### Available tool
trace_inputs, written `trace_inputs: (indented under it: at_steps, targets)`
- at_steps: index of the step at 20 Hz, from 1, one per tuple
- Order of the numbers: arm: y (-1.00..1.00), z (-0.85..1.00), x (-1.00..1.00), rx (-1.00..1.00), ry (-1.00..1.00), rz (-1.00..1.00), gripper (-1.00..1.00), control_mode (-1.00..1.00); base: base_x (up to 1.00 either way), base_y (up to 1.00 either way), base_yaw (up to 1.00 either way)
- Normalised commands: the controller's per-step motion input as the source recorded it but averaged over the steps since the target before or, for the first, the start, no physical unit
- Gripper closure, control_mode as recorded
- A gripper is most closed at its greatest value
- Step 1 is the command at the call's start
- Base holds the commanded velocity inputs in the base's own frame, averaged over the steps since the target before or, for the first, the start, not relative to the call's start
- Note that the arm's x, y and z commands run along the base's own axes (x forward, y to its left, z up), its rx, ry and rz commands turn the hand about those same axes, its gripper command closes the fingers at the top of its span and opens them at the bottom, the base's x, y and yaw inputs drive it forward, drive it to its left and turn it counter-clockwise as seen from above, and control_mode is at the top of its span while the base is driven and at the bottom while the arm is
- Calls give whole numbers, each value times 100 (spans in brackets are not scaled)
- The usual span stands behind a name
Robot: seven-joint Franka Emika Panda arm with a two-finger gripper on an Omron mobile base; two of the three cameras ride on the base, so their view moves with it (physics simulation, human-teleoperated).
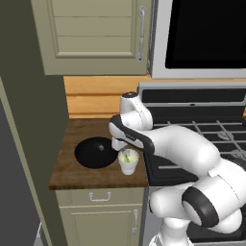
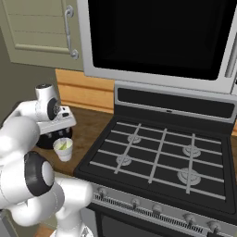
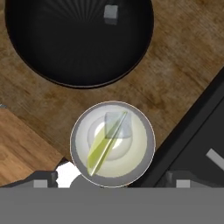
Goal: Grab a lemon wedge from the fridge and one ice cube from the ice bowl, and put them in the glass of lemonade.
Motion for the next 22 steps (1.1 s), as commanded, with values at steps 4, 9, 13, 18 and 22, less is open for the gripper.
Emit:
trace_inputs:
  at_steps: [4,9,13,18,22]
  targets:
    - [0,4,-31,1,-4,0,-100,-100,0,0,0]
    - [-26,0,-17,3,-3,0,-100,-100,0,0,0]
    - [-43,0,-4,4,-1,0,-100,-100,0,0,0]
    - [-38,0,-6,3,0,-3,-100,-100,0,0,0]
    - [-66,0,-48,13,-1,-17,-100,-100,0,0,0]
